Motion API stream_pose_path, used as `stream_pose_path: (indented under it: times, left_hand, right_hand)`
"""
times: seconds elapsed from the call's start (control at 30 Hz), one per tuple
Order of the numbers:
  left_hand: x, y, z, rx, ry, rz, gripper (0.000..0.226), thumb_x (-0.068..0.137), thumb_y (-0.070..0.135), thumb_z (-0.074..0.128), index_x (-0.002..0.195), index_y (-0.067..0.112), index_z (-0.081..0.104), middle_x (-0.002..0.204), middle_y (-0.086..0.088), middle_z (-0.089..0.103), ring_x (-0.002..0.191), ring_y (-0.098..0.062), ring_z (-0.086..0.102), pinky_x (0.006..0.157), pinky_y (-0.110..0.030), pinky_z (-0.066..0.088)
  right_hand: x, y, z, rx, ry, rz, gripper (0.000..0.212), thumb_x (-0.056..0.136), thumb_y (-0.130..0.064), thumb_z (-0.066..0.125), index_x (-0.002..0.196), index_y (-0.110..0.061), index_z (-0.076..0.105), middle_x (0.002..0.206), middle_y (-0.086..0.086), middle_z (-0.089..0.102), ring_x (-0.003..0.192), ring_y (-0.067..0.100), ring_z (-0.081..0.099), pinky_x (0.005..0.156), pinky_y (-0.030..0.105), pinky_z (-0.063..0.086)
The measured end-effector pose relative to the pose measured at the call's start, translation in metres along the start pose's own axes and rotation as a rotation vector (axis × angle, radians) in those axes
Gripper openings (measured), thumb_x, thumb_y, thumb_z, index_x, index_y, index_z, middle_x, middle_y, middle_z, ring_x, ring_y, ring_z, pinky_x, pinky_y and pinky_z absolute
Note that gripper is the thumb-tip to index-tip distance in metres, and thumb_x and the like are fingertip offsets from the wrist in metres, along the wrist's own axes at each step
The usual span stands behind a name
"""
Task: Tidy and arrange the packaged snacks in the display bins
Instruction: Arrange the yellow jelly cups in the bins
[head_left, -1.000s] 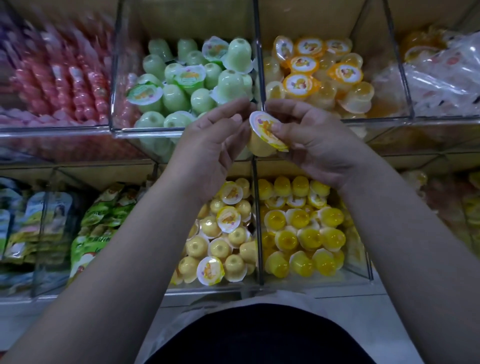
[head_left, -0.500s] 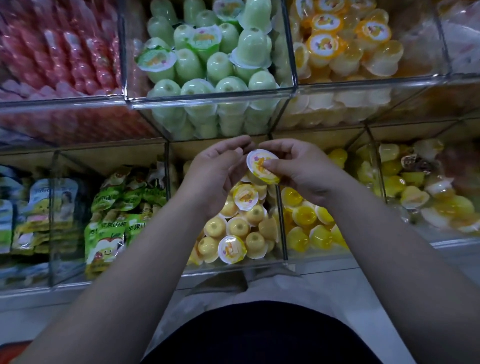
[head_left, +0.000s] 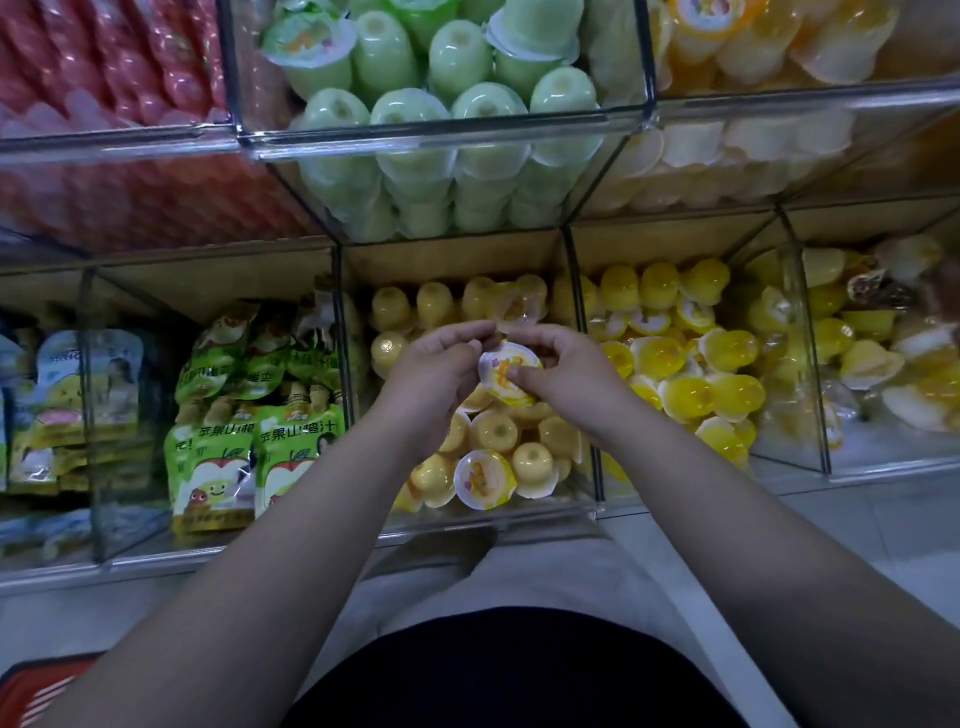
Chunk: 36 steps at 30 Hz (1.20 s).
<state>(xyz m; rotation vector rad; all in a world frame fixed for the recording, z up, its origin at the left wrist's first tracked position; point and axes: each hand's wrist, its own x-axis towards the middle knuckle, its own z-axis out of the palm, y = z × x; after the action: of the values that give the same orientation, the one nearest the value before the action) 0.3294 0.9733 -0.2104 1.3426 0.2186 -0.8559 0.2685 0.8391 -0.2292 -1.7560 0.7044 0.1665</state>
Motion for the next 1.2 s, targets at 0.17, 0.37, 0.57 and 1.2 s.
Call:
stream_pose_path:
  times: [0.17,0.37,0.57,1.2]
  left_hand:
    - [0.009,-0.016,-0.020,0.010,0.029,-0.036,0.024,0.099,0.000,0.043,0.104,0.013,0.063,0.103,-0.009,0.069,0.093,-0.014,0.068,0.084,-0.023,0.055]
    - [0.013,-0.028,-0.036,0.108,0.028,-0.085,0.024,0.100,0.004,0.043,0.104,0.015,0.063,0.102,-0.005,0.070,0.099,-0.013,0.065,0.096,-0.030,0.047]
    - [0.018,-0.036,-0.041,0.138,-0.007,-0.084,0.027,0.098,0.002,0.043,0.105,0.017,0.064,0.111,-0.006,0.069,0.116,-0.018,0.060,0.105,-0.032,0.043]
    - [0.031,-0.022,-0.059,0.163,0.133,0.100,0.035,0.086,-0.018,0.054,0.098,0.014,0.061,0.086,0.000,0.063,0.076,-0.005,0.060,0.067,-0.013,0.048]
  right_hand:
    - [0.008,0.013,0.025,-0.090,-0.018,-0.002,0.040,0.083,-0.006,0.073,0.120,-0.015,0.063,0.106,-0.003,0.064,0.096,0.010,0.061,0.089,0.026,0.050]
    - [0.013,0.026,0.046,-0.266,-0.032,-0.031,0.039,0.082,-0.012,0.074,0.120,-0.015,0.064,0.116,0.000,0.063,0.101,0.013,0.058,0.086,0.026,0.046]
    - [0.015,0.024,0.048,-0.427,-0.034,-0.086,0.037,0.084,-0.015,0.072,0.120,-0.014,0.063,0.116,0.003,0.058,0.092,0.007,0.047,0.072,0.016,0.032]
    - [0.031,0.004,0.063,-0.306,-0.014,-0.061,0.028,0.087,-0.017,0.070,0.114,-0.015,0.061,0.110,-0.002,0.060,0.092,0.009,0.049,0.073,0.018,0.033]
